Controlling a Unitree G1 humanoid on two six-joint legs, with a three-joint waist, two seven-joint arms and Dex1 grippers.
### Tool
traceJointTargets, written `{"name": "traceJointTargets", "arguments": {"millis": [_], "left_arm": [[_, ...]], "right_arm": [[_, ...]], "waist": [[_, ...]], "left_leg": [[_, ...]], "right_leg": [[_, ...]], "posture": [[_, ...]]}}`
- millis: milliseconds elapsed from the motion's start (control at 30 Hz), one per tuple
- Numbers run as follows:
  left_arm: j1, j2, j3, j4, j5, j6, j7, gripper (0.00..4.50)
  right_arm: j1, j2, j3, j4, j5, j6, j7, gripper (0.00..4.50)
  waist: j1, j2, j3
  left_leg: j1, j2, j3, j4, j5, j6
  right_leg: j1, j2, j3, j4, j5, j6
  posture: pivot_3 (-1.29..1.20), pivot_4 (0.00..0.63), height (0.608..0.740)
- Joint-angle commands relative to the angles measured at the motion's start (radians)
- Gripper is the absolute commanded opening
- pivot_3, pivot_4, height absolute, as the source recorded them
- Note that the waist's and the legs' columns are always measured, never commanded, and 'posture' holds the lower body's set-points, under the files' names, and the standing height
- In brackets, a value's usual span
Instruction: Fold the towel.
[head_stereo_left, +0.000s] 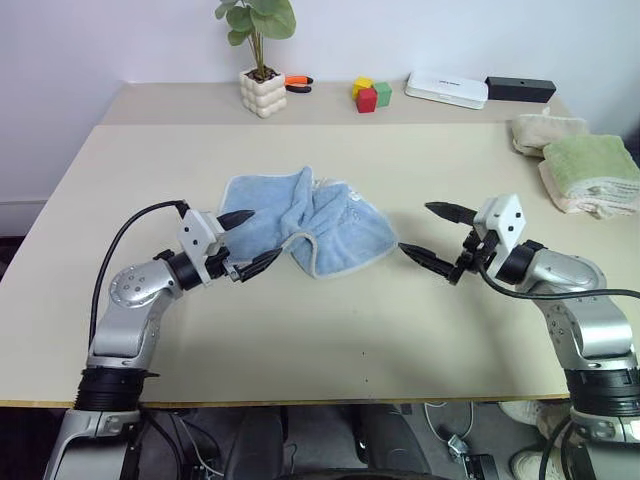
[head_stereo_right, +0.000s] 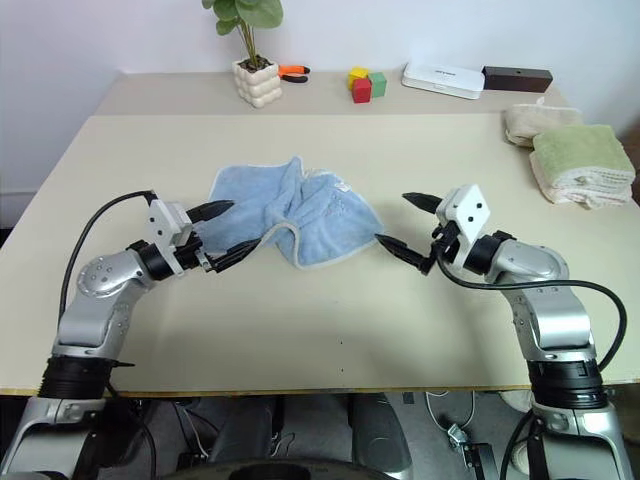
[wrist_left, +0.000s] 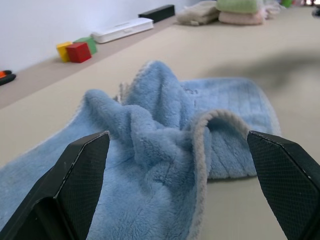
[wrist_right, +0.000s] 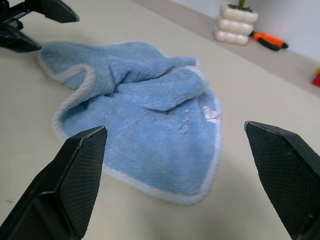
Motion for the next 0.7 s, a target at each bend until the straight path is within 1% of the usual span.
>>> {"name": "traceJointTargets", "arguments": {"millis": [33, 167, 333, 400, 467, 533, 600, 700], "left_arm": [[-0.014, 0.055, 0.027, 0.037, 0.011, -0.044, -0.041, 4.47], [-0.01, 0.117, 0.055, 0.072, -0.005, -0.062, -0.092, 4.47], [0.003, 0.18, 0.079, 0.107, -0.016, -0.084, -0.158, 4.47], [0.013, 0.207, 0.083, 0.123, 0.006, -0.112, -0.171, 4.47], [0.017, 0.238, 0.087, 0.188, 0.028, -0.173, -0.198, 4.47], [0.011, 0.236, 0.087, 0.25, 0.024, -0.2, -0.209, 4.47], [-0.005, 0.208, 0.076, 0.296, 0.022, -0.202, -0.198, 4.47], [-0.032, 0.197, 0.049, 0.379, 0.052, -0.259, -0.222, 4.47]], "right_arm": [[-0.009, -0.013, -0.03, -0.04, 0.019, 0.007, -0.009, 4.5], [0.012, -0.009, -0.03, -0.034, 0.009, -0.009, -0.008, 4.5], [0.002, 0.002, -0.021, -0.012, 0.0, -0.035, -0.008, 4.5], [-0.002, 0.0, -0.016, 0.001, -0.002, -0.052, 0.004, 4.5], [-0.018, 0.02, 0.009, -0.01, -0.009, -0.052, -0.011, 4.5], [-0.022, 0.053, 0.038, -0.025, -0.017, -0.052, -0.031, 4.5], [-0.018, 0.071, 0.048, -0.037, -0.021, -0.053, -0.04, 4.5], [-0.016, 0.091, 0.061, -0.083, -0.018, -0.025, -0.071, 4.5]], "waist": [[-0.001, 0.0, 0.0], [0.001, 0.0, 0.0], [0.002, 0.0, 0.0], [0.002, 0.0, 0.0], [-0.002, 0.0, 0.0], [-0.004, 0.0, 0.0], [-0.004, 0.0, 0.0], [0.002, 0.0, 0.0]], "left_leg": [[0.0, 0.0, 0.0, 0.0, 0.0, 0.0], [0.0, 0.0, 0.0, 0.0, 0.0, 0.0], [0.0, 0.0, 0.0, 0.0, 0.0, 0.0], [0.0, 0.0, 0.0, 0.0, 0.0, 0.0], [0.0, 0.0, 0.0, 0.0, 0.0, 0.0], [0.0, 0.0, 0.0, -0.001, 0.0, 0.0], [0.0, 0.0, 0.0, -0.001, 0.0, 0.0], [0.0, 0.0, 0.0, 0.0, 0.0, 0.0]], "right_leg": [[0.0, 0.0, 0.0, 0.0, 0.0, 0.0], [0.0, 0.0, 0.0, 0.0, 0.0, 0.0], [0.0, 0.0, 0.0, 0.0, 0.0, 0.0], [0.0, 0.0, 0.0, 0.0, 0.0, 0.0], [0.0, 0.0, 0.0, 0.0, 0.0, 0.0], [0.0, 0.0, 0.0, 0.0, 0.0, 0.0], [0.0, 0.0, 0.0, 0.0, 0.0, 0.0], [0.0, 0.0, 0.0, 0.0, 0.0, 0.0]], "posture": [[0.0, 0.15, 0.74], [0.0, 0.15, 0.74], [0.0, 0.15, 0.74], [0.0, 0.15, 0.74], [0.0, 0.15, 0.74], [0.0, 0.15, 0.74], [0.0, 0.15, 0.74], [0.0, 0.15, 0.74]]}}
